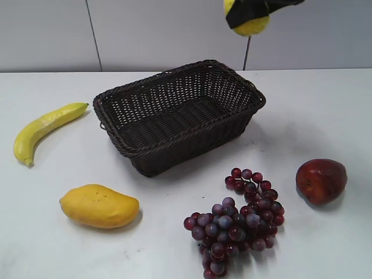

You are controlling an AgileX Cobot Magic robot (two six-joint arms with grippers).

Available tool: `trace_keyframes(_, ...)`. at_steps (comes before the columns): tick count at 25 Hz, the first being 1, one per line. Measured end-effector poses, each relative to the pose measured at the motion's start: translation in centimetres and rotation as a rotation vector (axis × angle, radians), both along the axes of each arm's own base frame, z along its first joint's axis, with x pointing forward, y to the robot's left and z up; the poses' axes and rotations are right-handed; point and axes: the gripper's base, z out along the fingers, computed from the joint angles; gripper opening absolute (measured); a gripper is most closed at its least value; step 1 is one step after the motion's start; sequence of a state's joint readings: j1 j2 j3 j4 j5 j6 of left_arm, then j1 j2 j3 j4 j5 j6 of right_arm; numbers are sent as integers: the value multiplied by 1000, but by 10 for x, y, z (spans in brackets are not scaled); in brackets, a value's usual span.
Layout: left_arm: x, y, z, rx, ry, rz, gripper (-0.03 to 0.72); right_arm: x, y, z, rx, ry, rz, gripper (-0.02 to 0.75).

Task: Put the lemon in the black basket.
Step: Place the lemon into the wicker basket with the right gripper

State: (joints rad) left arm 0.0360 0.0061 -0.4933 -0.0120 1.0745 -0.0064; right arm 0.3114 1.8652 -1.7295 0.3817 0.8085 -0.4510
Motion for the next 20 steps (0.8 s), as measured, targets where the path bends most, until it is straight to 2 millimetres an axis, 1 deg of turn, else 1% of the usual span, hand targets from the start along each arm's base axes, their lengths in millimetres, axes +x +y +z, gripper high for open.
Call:
trace_keyframes(1, 0, 0, 0, 0, 0, 0, 472, 6, 6, -5, 9, 3, 5, 553)
trace_keyframes(3, 0, 0, 0, 0, 0, 0, 472, 14, 20, -23, 6, 31, 23, 553)
trace_keyframes(5, 0, 0, 0, 0, 0, 0, 472, 21, 37, -51, -8, 69, 45, 553)
trace_keyframes(8, 0, 0, 0, 0, 0, 0, 472, 28, 58, -90, -32, 102, 65, 553)
trace_keyframes(10, 0, 0, 0, 0, 0, 0, 472, 31, 65, -110, -44, 122, 68, 553)
trace_keyframes(12, 0, 0, 0, 0, 0, 0, 472, 34, 67, -129, -58, 154, 68, 553)
trace_keyframes(16, 0, 0, 0, 0, 0, 0, 472, 37, 68, -153, -84, 202, 70, 553)
trace_keyframes(19, 0, 0, 0, 0, 0, 0, 472, 36, 68, -157, -90, 220, 75, 554)
trace_keyframes(20, 0, 0, 0, 0, 0, 0, 472, 36, 68, -157, -90, 219, 75, 571)
